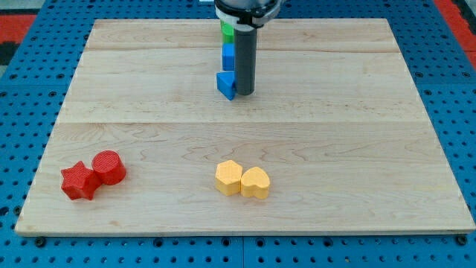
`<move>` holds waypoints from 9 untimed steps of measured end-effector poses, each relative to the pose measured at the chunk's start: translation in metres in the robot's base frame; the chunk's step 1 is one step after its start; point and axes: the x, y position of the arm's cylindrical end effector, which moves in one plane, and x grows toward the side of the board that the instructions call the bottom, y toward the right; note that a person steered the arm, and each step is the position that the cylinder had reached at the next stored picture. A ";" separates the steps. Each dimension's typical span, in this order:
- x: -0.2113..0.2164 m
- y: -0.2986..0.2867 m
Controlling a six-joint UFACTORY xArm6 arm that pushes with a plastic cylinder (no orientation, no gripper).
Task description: Nudge the green star to the left slightly
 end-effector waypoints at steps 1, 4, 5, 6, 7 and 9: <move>-0.023 -0.001; -0.033 0.009; -0.074 0.063; -0.142 0.063; -0.157 -0.002; -0.151 -0.008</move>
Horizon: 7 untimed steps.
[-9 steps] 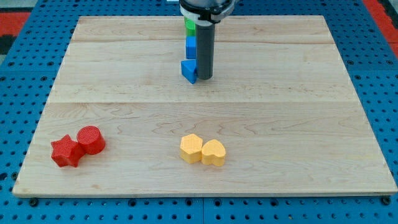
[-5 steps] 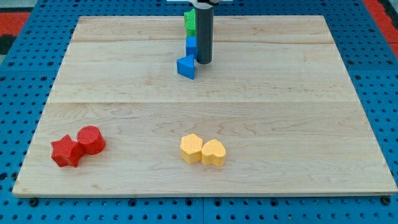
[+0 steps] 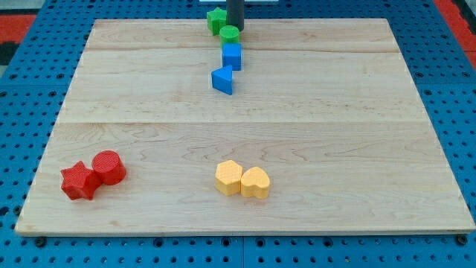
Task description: Nudge the green star to the left slightly
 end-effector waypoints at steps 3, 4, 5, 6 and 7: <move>-0.008 0.084; 0.122 0.106; 0.191 0.006; 0.207 -0.142; 0.138 -0.160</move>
